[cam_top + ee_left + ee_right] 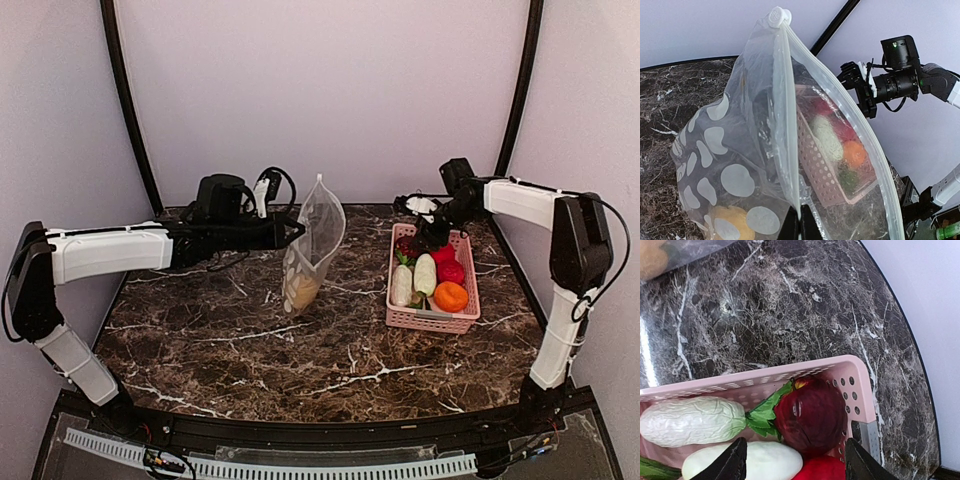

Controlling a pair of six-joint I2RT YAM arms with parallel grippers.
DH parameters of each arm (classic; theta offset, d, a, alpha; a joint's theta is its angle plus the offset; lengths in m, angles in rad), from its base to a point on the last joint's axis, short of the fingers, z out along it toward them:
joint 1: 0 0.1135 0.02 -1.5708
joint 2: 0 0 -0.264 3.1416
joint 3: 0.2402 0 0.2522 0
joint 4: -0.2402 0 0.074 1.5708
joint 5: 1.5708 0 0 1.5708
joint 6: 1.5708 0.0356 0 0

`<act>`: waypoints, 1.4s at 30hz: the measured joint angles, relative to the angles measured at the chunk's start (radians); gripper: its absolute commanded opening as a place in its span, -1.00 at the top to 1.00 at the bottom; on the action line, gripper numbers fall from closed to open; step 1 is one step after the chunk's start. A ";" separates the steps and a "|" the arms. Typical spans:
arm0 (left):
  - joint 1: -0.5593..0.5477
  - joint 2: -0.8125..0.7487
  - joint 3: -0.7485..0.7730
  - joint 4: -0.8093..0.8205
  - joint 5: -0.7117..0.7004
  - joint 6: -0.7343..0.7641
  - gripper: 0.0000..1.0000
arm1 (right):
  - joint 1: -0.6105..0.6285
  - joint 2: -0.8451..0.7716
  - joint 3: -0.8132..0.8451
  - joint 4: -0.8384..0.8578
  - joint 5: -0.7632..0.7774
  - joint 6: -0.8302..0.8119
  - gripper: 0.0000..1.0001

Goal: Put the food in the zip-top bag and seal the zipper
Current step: Pick up the fake fruit from the bin.

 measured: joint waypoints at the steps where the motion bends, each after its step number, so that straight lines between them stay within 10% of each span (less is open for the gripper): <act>1: 0.000 0.000 0.000 0.000 0.000 0.000 0.99 | 0.005 0.011 -0.003 0.010 0.011 -0.018 -0.27; 24: 0.000 0.011 0.015 -0.020 0.003 0.025 0.99 | 0.077 0.107 -0.160 0.362 0.293 -0.234 -0.51; 42: 0.000 0.018 0.016 -0.026 0.022 0.025 0.99 | 0.088 0.014 -0.211 0.346 0.287 -0.104 -0.22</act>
